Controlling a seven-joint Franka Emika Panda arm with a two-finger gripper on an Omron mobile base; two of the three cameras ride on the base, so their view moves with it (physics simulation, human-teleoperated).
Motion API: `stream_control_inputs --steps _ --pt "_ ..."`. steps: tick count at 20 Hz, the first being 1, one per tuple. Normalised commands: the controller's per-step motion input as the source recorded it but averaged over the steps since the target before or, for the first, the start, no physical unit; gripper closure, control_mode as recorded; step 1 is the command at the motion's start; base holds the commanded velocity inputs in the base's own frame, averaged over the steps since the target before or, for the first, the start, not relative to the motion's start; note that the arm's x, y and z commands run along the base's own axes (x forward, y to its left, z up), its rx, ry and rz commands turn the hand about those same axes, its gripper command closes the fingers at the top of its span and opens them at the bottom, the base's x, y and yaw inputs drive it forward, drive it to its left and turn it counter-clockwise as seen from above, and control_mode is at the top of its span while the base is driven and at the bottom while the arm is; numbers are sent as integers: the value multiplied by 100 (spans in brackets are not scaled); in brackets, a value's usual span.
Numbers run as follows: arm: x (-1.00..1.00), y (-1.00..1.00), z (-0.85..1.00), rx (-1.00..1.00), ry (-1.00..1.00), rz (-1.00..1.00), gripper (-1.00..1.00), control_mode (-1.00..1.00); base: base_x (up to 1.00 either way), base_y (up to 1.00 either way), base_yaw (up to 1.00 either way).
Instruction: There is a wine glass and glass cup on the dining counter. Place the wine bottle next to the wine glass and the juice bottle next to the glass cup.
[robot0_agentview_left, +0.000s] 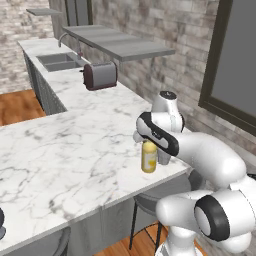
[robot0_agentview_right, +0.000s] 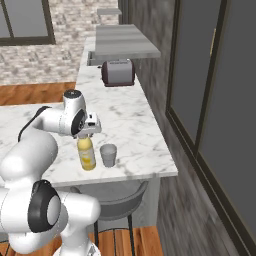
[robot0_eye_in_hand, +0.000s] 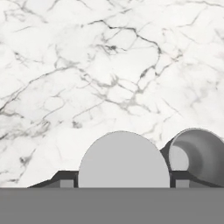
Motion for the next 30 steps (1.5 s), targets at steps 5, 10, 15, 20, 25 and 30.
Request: stream_control_inputs --steps 5,10,15,20,25,30 --pt "4 -4 -26 0 -8 2 100 -100 0 0 0" --pt "-4 -5 -33 0 -6 3 100 -100 0 0 0" --pt "-9 -8 -22 0 -4 2 -100 -100 0 0 0" --pt "0 -5 0 0 0 0 -100 -100 0 0 0" --pt "-3 0 17 0 0 0 -100 -100 0 0 0" --pt "-4 0 27 0 0 0 -100 -100 0 0 0"
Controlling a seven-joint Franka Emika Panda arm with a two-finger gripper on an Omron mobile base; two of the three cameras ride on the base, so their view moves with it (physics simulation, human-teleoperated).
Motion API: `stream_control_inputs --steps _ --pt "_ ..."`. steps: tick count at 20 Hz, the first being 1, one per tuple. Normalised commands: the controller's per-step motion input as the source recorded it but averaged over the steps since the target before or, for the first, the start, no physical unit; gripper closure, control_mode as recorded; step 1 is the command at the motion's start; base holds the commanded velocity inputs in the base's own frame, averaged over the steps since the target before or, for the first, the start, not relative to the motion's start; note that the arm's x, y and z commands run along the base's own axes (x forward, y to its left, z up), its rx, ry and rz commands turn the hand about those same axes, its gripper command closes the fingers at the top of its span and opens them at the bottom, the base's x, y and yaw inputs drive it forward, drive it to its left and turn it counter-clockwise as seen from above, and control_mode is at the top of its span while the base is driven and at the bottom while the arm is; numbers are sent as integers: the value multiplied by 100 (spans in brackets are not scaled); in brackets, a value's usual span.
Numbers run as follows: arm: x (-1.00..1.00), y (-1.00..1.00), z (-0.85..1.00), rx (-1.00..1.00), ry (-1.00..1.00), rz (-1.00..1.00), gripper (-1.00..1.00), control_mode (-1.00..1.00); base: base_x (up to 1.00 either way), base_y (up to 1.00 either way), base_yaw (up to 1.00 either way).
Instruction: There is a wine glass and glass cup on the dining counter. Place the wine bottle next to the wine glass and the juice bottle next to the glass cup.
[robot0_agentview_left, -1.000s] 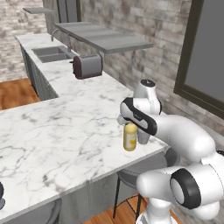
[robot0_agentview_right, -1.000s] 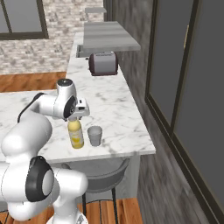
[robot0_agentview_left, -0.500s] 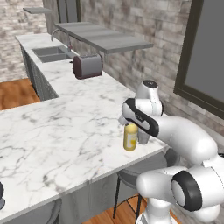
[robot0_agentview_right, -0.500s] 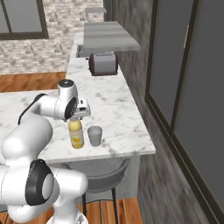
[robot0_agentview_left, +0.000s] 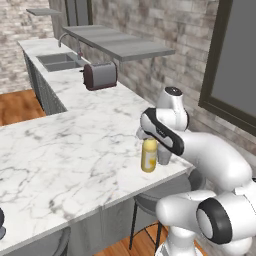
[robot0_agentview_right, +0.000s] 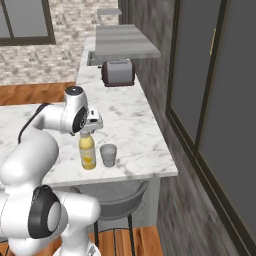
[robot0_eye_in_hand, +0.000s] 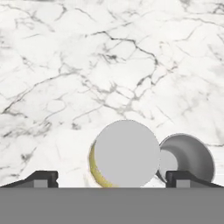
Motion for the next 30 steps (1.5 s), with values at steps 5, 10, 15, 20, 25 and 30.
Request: stream_control_inputs --steps 5,10,15,20,25,30 --pt "-13 0 32 0 0 0 -100 -100 0 0 0" --pt "-42 0 19 0 0 0 -100 -100 0 0 0" --pt "-51 0 11 0 -3 0 -100 -100 0 0 0" --pt "-50 0 10 0 0 -4 -100 -100 0 0 0" --pt "-56 0 3 0 0 -10 -100 -100 0 0 0" --pt "-60 0 -4 0 -1 -17 -100 -100 0 0 0"
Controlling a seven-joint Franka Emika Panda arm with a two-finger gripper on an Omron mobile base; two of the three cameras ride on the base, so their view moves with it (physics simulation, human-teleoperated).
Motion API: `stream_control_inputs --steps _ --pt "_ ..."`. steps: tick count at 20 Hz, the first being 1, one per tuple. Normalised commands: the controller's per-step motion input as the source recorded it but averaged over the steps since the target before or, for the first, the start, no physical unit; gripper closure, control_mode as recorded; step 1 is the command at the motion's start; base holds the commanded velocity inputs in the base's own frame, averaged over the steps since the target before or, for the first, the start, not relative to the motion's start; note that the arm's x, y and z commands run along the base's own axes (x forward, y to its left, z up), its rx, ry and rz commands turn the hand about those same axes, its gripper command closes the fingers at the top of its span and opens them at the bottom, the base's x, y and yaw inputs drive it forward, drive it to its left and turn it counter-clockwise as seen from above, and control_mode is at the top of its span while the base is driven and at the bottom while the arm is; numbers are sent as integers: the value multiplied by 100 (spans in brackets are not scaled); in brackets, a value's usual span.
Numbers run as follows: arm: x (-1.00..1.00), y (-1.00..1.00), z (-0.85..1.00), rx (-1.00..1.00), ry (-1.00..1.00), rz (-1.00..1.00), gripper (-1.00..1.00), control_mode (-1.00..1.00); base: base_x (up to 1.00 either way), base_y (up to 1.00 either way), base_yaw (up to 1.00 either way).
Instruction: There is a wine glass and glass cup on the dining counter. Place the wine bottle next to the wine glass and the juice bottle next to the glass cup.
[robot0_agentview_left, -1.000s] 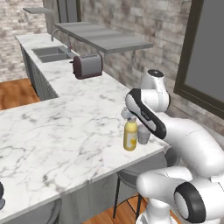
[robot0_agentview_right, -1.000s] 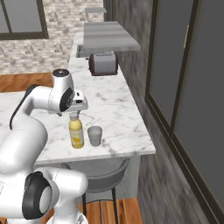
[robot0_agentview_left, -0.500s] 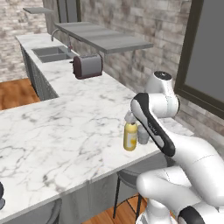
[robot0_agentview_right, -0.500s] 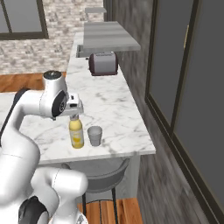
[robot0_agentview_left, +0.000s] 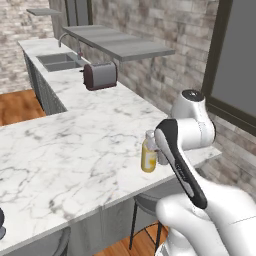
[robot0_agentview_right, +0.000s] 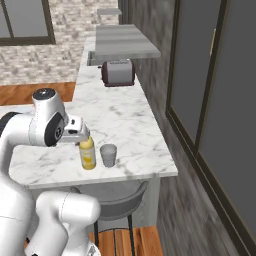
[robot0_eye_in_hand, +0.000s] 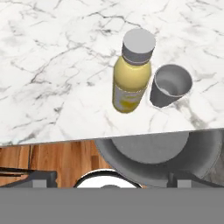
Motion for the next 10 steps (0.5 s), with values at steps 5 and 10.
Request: stream_control_inputs --steps 5,10 --pt "-51 -3 -17 0 -6 -22 -100 -100 0 0 0" --pt "-37 -7 -20 0 -1 -22 -100 -100 0 0 0"
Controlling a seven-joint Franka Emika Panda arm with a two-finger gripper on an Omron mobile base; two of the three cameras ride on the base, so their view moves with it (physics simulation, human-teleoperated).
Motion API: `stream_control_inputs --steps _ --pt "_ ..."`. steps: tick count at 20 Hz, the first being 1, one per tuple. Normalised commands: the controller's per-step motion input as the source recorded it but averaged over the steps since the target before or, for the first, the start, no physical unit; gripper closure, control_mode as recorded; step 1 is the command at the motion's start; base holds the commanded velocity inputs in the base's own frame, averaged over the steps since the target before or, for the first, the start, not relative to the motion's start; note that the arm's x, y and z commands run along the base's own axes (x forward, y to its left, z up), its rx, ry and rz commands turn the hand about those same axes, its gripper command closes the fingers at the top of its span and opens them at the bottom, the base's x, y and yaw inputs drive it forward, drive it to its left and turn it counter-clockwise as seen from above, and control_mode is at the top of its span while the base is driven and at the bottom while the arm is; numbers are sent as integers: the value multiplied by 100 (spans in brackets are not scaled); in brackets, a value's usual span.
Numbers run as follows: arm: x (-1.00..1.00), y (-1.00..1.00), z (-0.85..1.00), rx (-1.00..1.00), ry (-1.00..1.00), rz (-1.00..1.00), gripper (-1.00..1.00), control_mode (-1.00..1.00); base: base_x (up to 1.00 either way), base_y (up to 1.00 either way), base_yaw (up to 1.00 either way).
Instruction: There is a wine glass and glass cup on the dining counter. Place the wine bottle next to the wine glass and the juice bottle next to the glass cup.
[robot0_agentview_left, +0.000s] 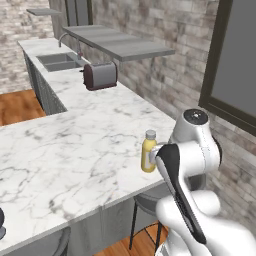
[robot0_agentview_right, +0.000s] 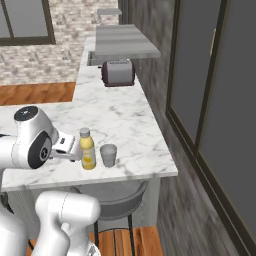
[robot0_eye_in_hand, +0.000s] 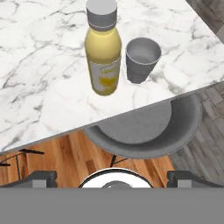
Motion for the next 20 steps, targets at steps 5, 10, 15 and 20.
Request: stream_control_inputs --steps 5,10,15,20 --pt "-23 -7 -18 0 0 -21 -100 -100 0 0 0" --pt "-17 -8 -12 1 0 -14 -100 -100 0 0 0" --pt "-25 -2 -4 4 -1 -1 -100 -100 0 0 0" --pt "-4 0 0 2 -1 -1 -100 -100 0 0 0"
